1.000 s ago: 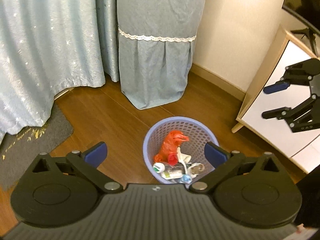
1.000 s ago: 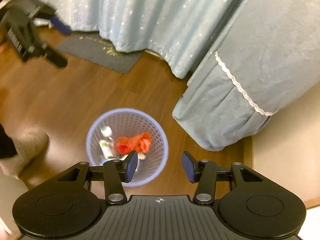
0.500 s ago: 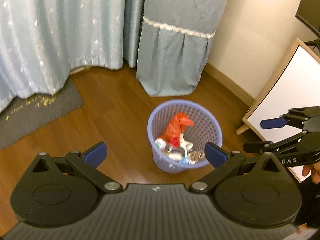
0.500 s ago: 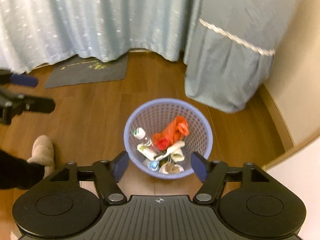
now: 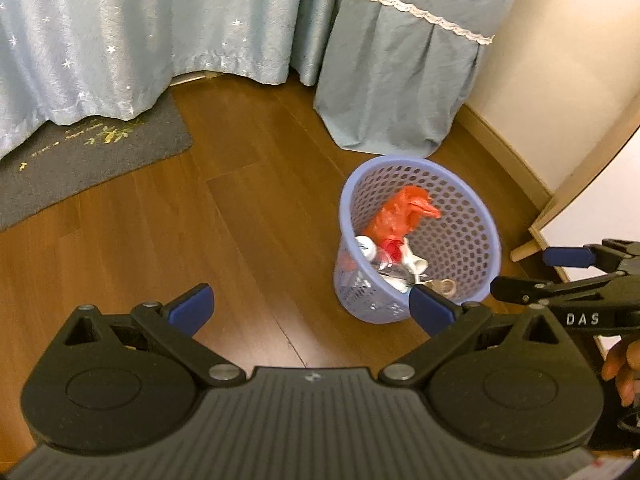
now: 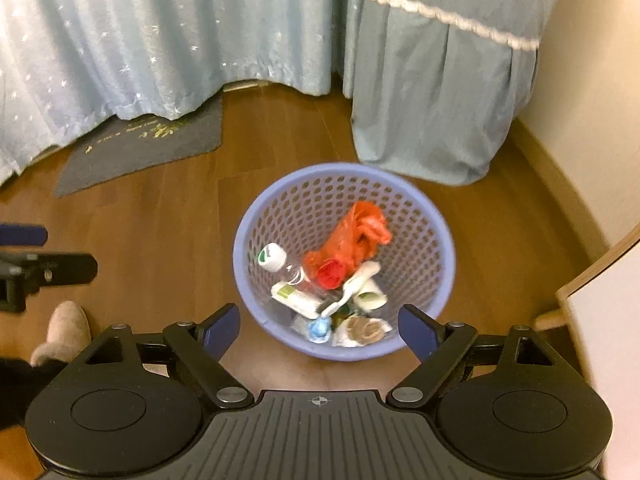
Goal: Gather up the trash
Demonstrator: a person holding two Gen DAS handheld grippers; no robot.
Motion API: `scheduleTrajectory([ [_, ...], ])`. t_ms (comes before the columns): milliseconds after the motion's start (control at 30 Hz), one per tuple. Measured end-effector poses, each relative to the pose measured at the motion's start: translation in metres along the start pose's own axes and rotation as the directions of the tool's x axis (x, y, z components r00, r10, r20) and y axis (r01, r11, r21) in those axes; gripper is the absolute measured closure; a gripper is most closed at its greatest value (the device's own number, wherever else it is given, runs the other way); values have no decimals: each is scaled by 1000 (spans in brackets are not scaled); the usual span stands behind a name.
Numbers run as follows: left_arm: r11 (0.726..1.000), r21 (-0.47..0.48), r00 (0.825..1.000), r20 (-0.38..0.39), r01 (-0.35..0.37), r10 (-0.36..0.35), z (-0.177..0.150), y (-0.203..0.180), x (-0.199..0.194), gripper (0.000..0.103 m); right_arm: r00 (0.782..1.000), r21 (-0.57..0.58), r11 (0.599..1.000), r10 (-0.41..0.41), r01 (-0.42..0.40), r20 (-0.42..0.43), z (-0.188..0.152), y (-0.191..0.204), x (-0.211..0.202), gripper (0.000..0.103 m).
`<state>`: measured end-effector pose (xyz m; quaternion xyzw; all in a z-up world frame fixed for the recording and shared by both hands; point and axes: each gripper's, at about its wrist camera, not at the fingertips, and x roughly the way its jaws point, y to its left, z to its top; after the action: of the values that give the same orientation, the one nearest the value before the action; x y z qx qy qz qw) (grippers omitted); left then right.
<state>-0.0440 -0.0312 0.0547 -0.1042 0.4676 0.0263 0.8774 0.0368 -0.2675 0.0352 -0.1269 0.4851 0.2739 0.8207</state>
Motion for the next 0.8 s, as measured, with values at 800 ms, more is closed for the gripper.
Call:
scheduleTrajectory([
  [800, 1000, 26, 993, -120, 10, -7, -19, -35, 35, 1, 994, 91, 992, -75, 82, -76, -25, -21, 22, 19],
])
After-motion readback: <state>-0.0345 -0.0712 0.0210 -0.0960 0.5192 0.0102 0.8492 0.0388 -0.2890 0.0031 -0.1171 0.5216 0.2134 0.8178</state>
